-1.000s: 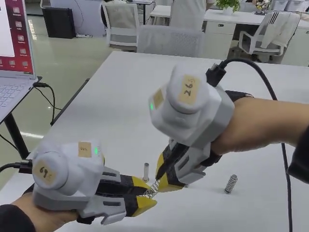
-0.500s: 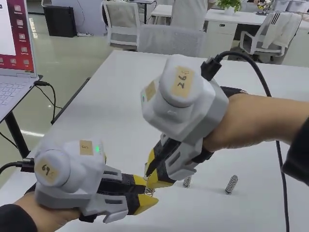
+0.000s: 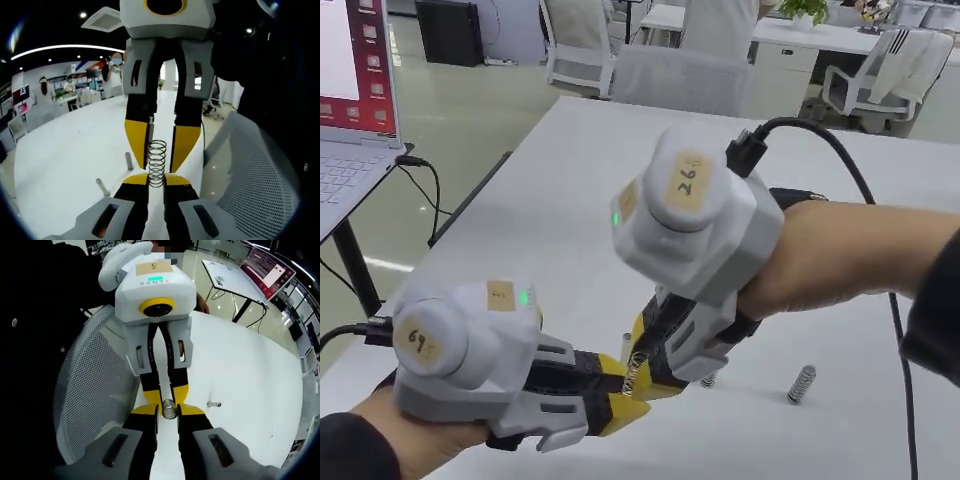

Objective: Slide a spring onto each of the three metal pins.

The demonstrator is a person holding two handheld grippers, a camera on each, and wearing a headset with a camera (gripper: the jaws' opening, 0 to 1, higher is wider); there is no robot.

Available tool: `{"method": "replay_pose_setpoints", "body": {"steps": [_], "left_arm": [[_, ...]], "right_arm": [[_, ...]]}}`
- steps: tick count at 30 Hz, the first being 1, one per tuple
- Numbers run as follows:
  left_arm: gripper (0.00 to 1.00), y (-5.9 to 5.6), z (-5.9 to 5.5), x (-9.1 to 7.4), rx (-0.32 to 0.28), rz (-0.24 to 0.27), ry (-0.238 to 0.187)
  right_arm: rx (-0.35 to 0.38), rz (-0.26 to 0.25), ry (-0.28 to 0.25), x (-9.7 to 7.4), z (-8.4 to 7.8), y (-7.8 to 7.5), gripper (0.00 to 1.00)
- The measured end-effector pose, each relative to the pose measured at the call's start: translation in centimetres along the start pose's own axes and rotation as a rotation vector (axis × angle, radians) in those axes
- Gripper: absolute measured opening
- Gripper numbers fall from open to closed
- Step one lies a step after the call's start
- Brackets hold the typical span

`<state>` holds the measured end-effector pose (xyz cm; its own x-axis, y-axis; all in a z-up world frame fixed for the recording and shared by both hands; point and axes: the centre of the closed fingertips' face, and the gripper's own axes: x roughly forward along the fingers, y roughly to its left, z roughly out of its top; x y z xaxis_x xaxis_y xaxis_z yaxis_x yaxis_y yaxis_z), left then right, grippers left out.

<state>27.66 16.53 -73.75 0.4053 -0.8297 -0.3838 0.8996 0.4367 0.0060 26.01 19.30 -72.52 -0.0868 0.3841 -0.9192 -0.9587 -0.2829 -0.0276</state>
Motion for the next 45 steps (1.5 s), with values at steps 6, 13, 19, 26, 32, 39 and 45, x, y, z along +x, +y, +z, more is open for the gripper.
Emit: {"method": "replay_pose_setpoints", "body": {"steps": [6,13,19,26,32,39,45], "left_arm": [[0.02,0.1,-0.1,0.0,-0.001,0.003,0.003],[0.05,0.7,-0.2,-0.1,-0.023,0.024,-0.002],[0.15,1.3,-0.4,-0.7,-0.043,0.056,0.000],[0.27,2.0,-0.5,-2.1,-0.074,0.092,-0.004],[0.36,2.3,-0.5,-3.5,-0.095,0.138,-0.007],[0.39,1.7,0.4,-4.1,-0.104,0.167,-0.040],[0.40,1.8,0.1,-4.1,-0.122,0.183,-0.044]], "right_arm": [[0.016,0.007,0.002,0.2,0.0,-0.3,0.08],[0.018,-0.006,-0.002,0.1,0.1,-0.9,0.08],[0.029,-0.017,-0.005,-0.2,-0.1,-1.7,0.08],[0.041,-0.043,0.005,-0.4,-0.6,-2.9,0.08],[0.054,-0.066,0.013,-0.6,-1.0,-4.1,0.08],[0.071,-0.098,0.027,-0.5,-1.5,-6.1,0.08],[0.081,-0.108,0.033,0.1,-1.7,-7.3,0.08]]}}
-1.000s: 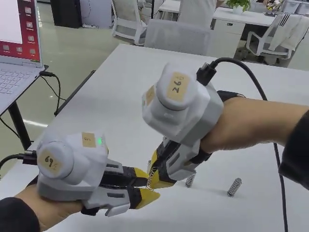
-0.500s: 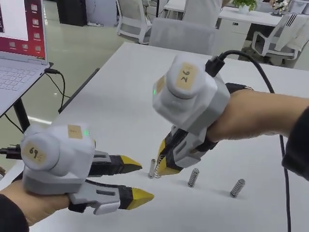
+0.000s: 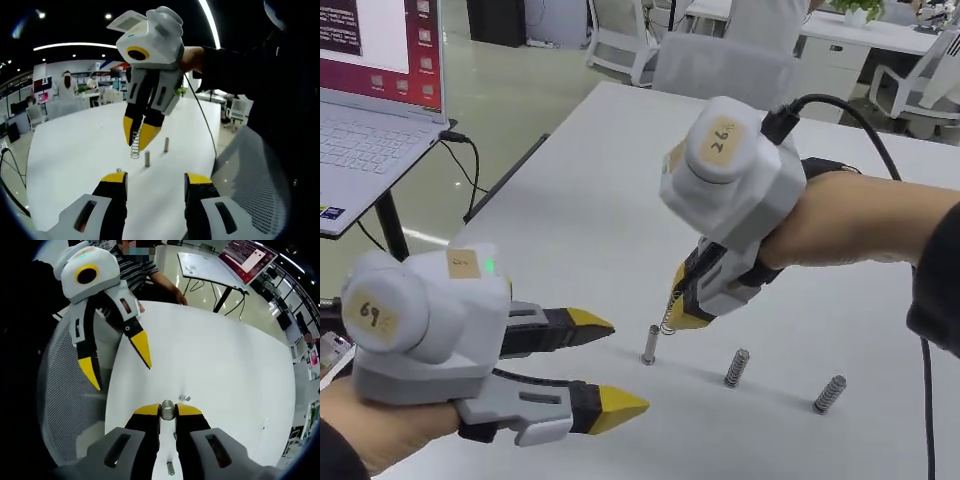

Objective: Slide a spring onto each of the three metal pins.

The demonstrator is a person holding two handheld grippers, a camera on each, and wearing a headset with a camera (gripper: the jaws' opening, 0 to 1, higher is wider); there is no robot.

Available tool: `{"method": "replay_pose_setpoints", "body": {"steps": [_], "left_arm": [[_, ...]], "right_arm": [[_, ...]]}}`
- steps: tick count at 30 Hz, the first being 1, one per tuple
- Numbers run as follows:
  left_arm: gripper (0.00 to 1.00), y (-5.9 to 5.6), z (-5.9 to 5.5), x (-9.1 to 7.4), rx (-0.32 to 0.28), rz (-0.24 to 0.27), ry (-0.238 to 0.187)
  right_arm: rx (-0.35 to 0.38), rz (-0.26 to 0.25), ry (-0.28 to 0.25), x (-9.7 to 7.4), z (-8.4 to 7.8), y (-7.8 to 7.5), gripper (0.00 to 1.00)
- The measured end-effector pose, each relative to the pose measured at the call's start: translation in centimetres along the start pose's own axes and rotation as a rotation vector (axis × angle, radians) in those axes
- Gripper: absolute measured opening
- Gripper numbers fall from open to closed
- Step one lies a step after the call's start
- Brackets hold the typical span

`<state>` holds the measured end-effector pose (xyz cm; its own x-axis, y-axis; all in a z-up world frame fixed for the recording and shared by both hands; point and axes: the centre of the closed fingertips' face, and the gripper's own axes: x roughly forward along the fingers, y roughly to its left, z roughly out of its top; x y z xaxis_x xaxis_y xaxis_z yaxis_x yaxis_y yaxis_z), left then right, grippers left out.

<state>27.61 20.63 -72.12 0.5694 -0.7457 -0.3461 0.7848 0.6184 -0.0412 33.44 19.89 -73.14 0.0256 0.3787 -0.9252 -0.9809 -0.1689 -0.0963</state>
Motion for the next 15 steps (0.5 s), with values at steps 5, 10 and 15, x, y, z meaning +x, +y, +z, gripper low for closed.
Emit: {"method": "replay_pose_setpoints", "body": {"steps": [5,10,15], "left_arm": [[0.40,0.2,-0.4,0.0,-0.015,0.012,0.004],[0.40,0.3,-0.7,0.0,-0.021,0.020,0.011],[0.40,0.5,-0.9,0.1,-0.020,0.025,0.016]], "right_arm": [[-0.001,-0.014,0.012,0.9,0.0,-0.9,0.08],[-0.005,-0.025,0.023,2.1,-0.1,-1.8,0.08],[0.004,-0.032,0.034,3.0,-0.4,-2.7,0.08]]}}
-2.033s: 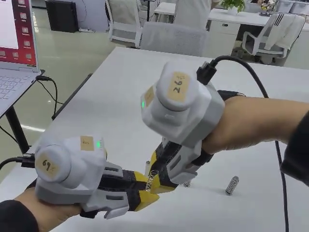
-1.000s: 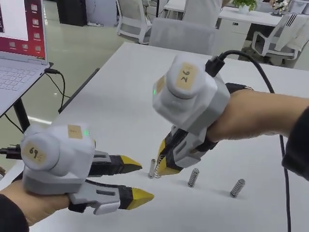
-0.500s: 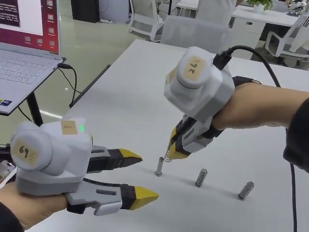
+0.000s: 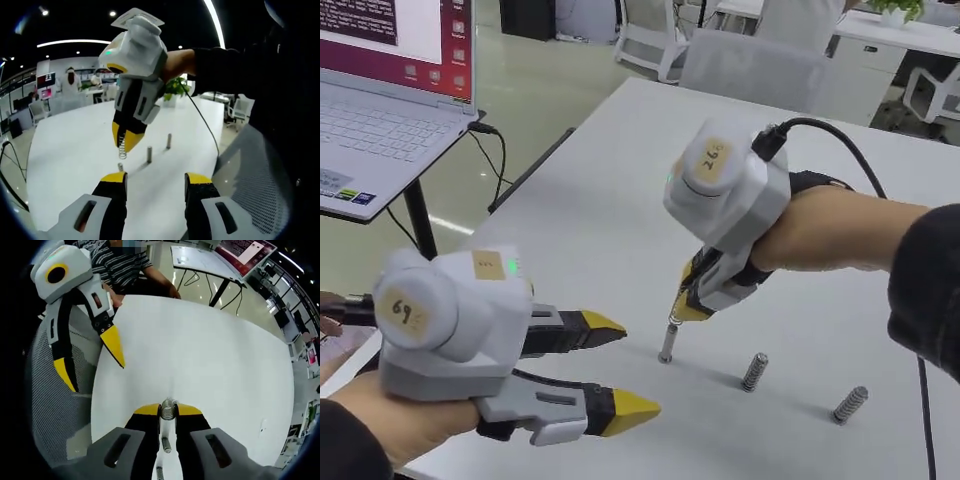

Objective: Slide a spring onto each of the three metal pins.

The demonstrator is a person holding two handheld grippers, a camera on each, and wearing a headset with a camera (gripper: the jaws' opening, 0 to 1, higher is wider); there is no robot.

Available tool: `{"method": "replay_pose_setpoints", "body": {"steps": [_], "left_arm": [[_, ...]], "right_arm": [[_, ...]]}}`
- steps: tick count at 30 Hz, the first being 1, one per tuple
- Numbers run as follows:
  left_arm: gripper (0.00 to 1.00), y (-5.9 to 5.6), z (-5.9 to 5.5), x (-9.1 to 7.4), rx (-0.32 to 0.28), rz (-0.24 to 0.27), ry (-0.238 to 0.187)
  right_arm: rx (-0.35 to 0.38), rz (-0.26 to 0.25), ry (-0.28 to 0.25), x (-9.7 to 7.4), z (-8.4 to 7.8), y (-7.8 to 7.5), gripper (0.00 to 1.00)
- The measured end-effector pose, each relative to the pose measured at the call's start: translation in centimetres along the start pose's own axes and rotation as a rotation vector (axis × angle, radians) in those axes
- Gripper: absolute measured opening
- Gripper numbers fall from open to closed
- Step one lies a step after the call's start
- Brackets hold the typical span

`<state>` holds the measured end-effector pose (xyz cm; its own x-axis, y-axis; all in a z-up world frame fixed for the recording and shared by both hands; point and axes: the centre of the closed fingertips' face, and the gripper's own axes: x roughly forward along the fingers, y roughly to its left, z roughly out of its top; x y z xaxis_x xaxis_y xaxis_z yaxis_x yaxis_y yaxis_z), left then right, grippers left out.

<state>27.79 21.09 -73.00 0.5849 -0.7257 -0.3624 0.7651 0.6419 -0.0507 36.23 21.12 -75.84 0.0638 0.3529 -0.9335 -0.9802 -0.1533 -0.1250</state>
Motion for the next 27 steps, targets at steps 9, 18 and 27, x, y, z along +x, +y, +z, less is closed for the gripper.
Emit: {"method": "replay_pose_setpoints", "body": {"steps": [9,18,27], "left_arm": [[0.40,0.4,-0.3,0.0,-0.006,0.012,0.006],[0.40,0.6,-0.5,0.0,-0.014,0.021,0.012],[0.40,0.6,-0.7,0.0,-0.019,0.025,0.017]], "right_arm": [[0.029,0.008,0.024,1.8,-1.3,-1.1,0.08],[0.031,0.021,0.027,2.5,-1.2,-1.2,0.08],[0.034,0.038,0.042,3.6,-1.5,-1.1,0.08]]}}
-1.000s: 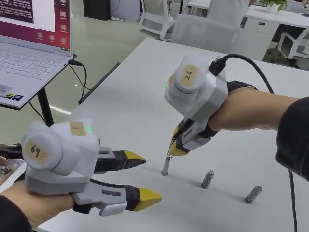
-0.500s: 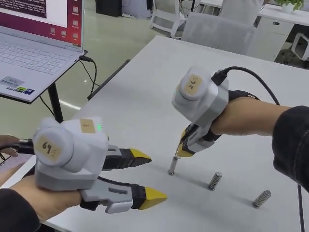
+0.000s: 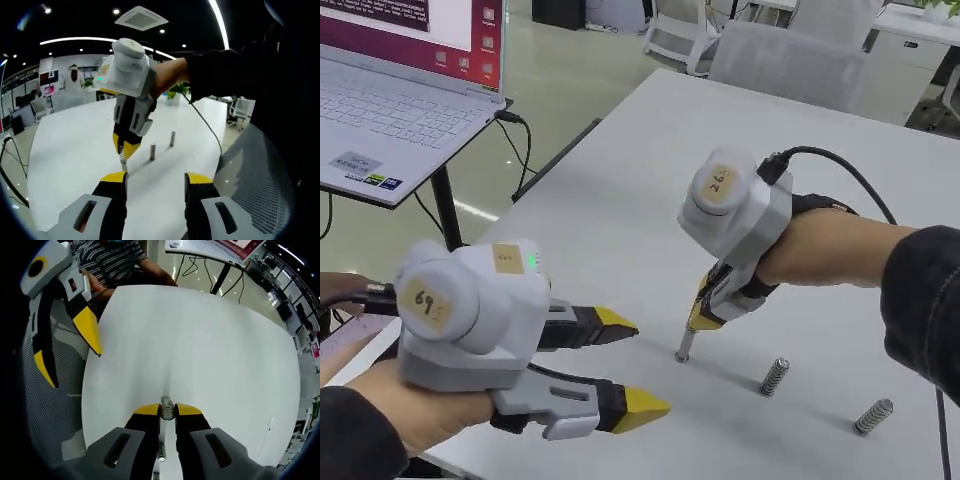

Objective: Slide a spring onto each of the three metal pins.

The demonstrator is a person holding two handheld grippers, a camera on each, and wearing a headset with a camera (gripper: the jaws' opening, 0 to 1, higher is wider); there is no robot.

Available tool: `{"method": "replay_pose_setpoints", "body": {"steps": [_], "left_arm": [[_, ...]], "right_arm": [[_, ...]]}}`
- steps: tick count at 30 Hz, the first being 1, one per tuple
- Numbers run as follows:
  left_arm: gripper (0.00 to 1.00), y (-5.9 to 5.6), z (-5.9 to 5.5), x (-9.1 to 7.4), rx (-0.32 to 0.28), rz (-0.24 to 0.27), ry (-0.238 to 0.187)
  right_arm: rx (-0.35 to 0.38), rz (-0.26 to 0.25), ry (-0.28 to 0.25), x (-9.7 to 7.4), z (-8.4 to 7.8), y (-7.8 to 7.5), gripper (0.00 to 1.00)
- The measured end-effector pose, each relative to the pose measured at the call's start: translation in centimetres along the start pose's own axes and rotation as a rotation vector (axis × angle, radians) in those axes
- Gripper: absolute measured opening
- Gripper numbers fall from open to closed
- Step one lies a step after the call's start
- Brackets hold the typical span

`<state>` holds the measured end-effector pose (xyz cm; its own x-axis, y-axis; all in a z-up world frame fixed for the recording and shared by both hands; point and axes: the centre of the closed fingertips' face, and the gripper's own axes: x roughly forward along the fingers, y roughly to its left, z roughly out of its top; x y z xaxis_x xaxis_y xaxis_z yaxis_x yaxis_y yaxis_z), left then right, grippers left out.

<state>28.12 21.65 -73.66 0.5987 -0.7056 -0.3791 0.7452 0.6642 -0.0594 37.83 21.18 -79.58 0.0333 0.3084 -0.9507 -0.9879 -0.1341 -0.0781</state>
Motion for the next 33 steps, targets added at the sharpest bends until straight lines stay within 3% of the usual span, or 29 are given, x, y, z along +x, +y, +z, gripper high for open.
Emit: {"method": "replay_pose_setpoints", "body": {"steps": [16,33], "left_arm": [[0.39,0.2,-0.2,0.0,-0.009,0.010,0.005],[0.39,0.3,-0.2,-0.1,-0.010,0.011,0.007]], "right_arm": [[0.011,0.042,0.032,3.1,-0.4,1.0,0.08],[0.004,0.048,0.059,4.6,-0.7,1.8,0.08]]}}
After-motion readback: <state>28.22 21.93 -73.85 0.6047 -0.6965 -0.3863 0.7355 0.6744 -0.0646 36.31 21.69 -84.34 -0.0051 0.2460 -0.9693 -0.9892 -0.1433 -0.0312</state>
